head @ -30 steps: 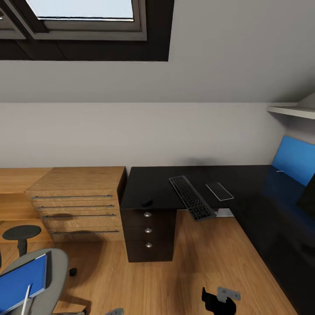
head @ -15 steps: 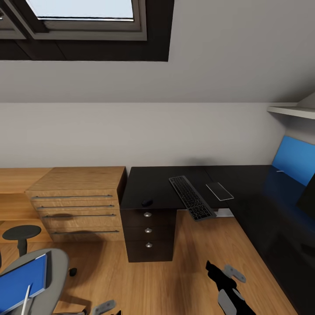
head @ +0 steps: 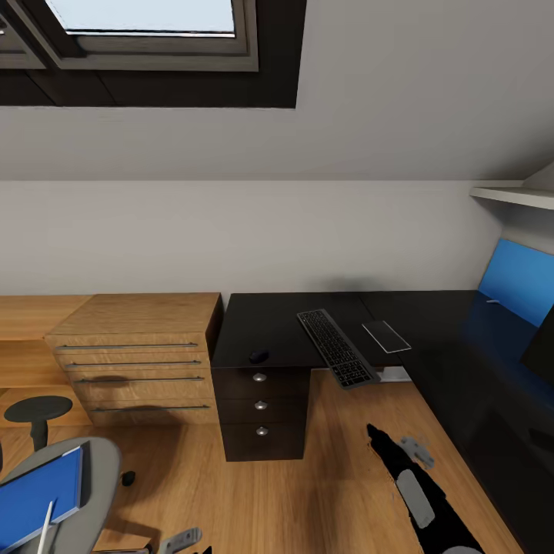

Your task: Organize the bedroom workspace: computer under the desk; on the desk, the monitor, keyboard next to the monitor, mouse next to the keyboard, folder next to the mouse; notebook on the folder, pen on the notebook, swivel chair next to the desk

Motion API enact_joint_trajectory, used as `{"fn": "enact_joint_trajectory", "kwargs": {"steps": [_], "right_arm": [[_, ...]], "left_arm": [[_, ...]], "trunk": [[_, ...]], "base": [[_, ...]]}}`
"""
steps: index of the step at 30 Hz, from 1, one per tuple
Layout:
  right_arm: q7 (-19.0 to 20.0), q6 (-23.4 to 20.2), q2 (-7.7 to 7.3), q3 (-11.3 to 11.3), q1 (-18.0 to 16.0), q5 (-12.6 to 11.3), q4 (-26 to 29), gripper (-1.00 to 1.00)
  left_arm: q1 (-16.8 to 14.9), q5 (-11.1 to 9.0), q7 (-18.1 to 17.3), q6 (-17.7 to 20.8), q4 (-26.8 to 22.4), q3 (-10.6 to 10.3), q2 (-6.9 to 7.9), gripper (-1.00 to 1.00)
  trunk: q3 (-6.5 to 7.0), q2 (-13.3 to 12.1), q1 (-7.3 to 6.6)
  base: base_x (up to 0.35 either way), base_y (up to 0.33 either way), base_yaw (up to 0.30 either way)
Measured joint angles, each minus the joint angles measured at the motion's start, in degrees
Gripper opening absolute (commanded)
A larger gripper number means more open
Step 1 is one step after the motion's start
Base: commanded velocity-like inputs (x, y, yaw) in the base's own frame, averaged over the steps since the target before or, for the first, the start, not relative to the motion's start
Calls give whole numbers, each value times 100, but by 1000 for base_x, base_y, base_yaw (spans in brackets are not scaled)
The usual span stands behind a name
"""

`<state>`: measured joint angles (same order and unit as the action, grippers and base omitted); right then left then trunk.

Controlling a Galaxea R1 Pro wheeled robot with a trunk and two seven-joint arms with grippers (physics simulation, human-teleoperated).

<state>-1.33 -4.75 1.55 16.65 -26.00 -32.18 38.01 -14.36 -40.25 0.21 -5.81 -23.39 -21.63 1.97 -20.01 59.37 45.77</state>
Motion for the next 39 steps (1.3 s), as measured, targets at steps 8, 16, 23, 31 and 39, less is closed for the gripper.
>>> {"fn": "enact_joint_trajectory", "kwargs": {"steps": [8,16,23,31,39], "right_arm": [[583,-957,-481,-1,2,-1819,528,100],[1075,-1654,-901,10,3,-3145,550,100],[1121,-1787,-953,-8,3,-3820,551,100],[1120,-1864,-957,0,3,-3915,409,100],[1225,-2168,-957,8,3,-3924,286,100]], "left_arm": [[0,-147,1,-4,4,3,-1,100],[0,-173,-11,-12,-2,-19,-8,100],[0,-176,-6,-7,-2,-18,-10,100],[0,-160,-8,-5,-2,-36,-26,100],[0,-143,-13,-11,-2,-48,-77,100]], "trunk": [[0,0,0],[0,1,-2],[-1,0,-1],[-1,0,0],[-90,199,109]], "base": [[6,0,0],[200,0,0],[88,0,0],[101,0,0],[5,0,0]]}}
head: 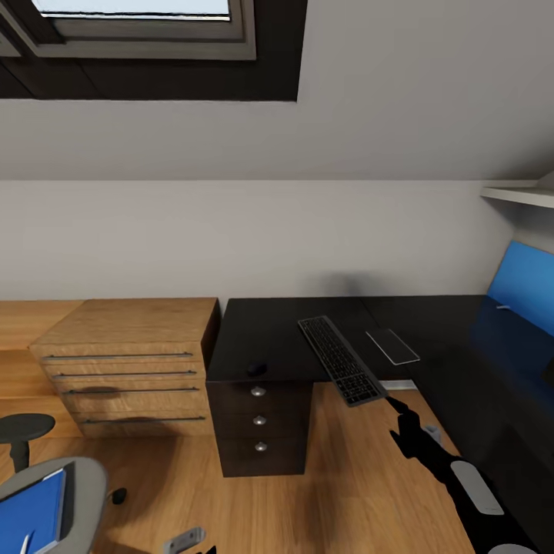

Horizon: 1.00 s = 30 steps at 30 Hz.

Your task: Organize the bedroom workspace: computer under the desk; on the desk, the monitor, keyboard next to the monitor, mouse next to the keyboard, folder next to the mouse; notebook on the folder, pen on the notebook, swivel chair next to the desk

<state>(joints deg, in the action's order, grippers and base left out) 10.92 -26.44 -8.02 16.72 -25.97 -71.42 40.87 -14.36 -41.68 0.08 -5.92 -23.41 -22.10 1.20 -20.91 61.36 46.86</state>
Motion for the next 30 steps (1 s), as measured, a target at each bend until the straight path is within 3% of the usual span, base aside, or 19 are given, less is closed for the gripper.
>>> {"fn": "enact_joint_trajectory", "kwargs": {"steps": [16,30], "right_arm": [[336,21,-9,-53,0,69,1,100],[500,22,-9,-81,0,95,-21,100]], "left_arm": [[0,-7,6,6,0,7,-21,100],[0,5,0,6,0,16,-14,100]], "trunk": [[-288,642,352],[-288,644,351]], "base": [[0,0,0],[47,0,0]]}}
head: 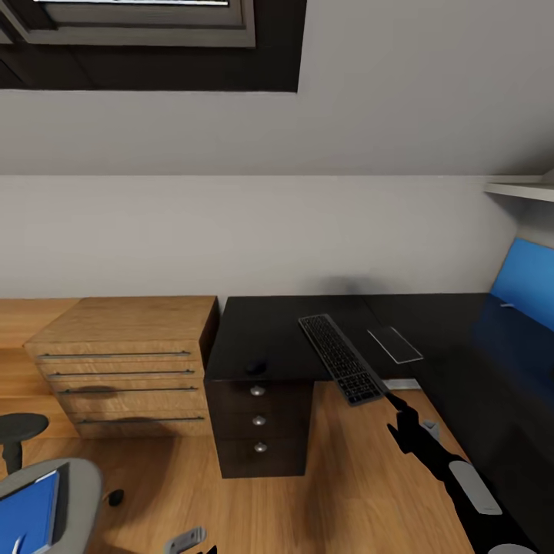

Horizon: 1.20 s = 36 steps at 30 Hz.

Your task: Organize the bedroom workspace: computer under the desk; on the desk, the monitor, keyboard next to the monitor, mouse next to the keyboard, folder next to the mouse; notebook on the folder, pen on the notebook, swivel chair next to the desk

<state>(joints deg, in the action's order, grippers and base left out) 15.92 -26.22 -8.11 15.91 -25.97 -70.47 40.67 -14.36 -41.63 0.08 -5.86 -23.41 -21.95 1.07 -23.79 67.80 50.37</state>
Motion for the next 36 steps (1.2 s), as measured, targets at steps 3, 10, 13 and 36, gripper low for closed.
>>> {"fn": "enact_joint_trajectory", "kwargs": {"steps": [3,10,13,36], "right_arm": [[1,0,0,-2,0,2,-3,100],[7,0,0,-2,0,-1,-4,100],[10,0,0,-2,0,-2,-3,100],[342,1,0,-3,0,8,21,100]], "left_arm": [[0,10,4,2,0,-7,1,100],[0,5,8,0,0,-1,-4,100],[0,5,8,0,0,0,-6,100],[0,-4,2,0,0,0,-7,100]], "trunk": [[0,0,1],[-71,159,89],[-125,279,155],[-538,1202,660]], "base": [[45,0,0],[8,0,0],[0,0,0],[0,0,0]]}}
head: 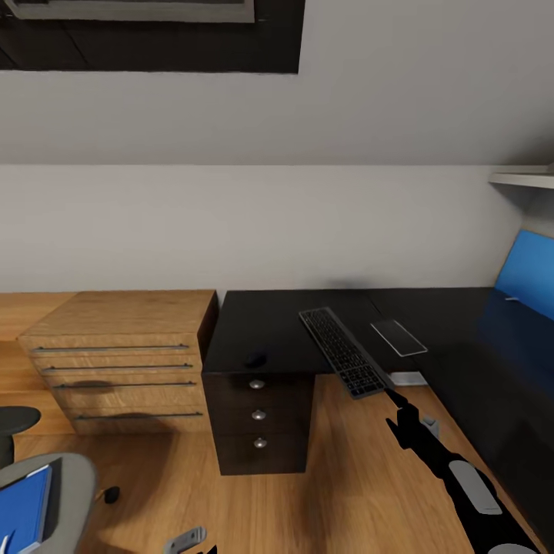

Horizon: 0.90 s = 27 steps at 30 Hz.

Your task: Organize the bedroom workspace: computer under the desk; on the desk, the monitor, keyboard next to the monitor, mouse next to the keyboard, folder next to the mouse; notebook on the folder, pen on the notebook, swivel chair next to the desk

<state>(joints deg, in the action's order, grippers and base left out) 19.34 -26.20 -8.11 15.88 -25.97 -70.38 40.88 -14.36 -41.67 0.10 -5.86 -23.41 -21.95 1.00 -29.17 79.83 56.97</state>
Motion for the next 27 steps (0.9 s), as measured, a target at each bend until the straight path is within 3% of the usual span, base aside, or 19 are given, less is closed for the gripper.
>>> {"fn": "enact_joint_trajectory", "kwargs": {"steps": [4,12,21,27], "right_arm": [[183,-3,0,-7,0,77,0,100],[776,7,0,-13,0,488,0,100],[932,-1,-4,-13,0,571,0,100],[960,-2,-11,-8,0,579,-6,100]], "left_arm": [[0,0,-2,0,0,0,0,100],[0,7,-2,0,0,-8,0,100],[0,9,-2,0,0,-9,0,100],[0,9,-2,0,0,-9,0,100]], "trunk": [[-72,160,88],[-216,481,264],[-377,843,461],[-378,844,462]], "base": [[0,0,0],[0,0,0],[0,0,0],[0,0,0]]}}
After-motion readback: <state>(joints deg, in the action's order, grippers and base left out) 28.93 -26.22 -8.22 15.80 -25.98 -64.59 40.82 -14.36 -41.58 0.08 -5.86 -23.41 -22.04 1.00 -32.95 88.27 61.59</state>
